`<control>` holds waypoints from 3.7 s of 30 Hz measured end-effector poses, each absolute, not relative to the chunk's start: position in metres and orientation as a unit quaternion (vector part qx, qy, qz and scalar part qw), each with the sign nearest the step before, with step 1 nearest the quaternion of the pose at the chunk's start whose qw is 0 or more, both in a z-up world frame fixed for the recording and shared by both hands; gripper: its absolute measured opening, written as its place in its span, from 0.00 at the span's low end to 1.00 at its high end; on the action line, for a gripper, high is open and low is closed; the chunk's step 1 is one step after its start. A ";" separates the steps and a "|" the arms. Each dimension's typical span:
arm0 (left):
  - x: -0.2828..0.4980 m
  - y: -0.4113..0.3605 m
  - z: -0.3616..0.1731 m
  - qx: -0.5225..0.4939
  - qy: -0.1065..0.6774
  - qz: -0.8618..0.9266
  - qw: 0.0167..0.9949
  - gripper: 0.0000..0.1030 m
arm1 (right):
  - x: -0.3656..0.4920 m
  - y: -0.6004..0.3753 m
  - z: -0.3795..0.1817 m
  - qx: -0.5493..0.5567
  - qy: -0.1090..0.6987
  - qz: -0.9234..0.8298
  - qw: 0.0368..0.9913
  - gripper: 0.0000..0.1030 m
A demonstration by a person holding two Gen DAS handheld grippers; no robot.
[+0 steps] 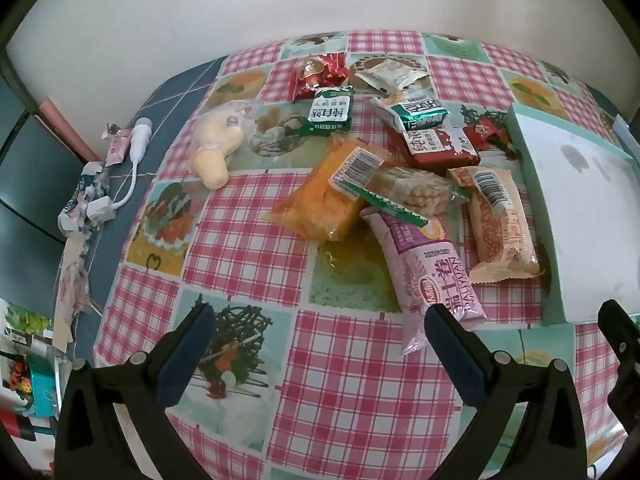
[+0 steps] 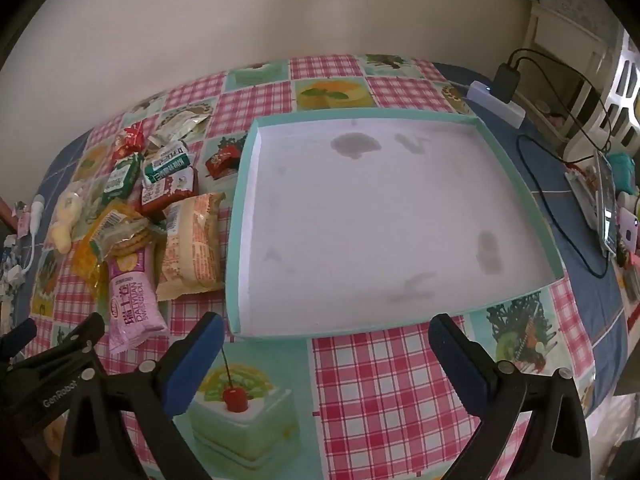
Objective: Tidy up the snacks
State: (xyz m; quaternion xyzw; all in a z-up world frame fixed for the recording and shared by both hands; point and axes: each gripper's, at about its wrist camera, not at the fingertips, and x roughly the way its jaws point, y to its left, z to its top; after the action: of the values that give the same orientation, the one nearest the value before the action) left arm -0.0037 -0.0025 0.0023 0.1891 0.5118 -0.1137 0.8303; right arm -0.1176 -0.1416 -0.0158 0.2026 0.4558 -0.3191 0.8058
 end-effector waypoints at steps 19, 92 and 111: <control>0.001 0.004 0.003 0.170 0.517 -0.097 0.834 1.00 | -0.116 -0.141 -0.017 0.205 0.459 -0.319 0.803 1.00; 0.049 -0.026 -0.039 0.117 0.594 -0.100 0.790 1.00 | -0.041 -0.169 -0.019 0.235 0.441 -0.280 0.819 1.00; 0.062 0.019 -0.044 0.076 0.601 -0.083 0.791 0.99 | -0.009 -0.127 -0.029 0.215 0.455 -0.174 0.846 0.72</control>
State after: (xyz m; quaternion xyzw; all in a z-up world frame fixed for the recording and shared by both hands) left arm 0.0615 0.0191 -0.0438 0.0757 0.6009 -0.0832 0.7913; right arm -0.0094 -0.1270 -0.0285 0.2150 0.4555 -0.1742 0.8461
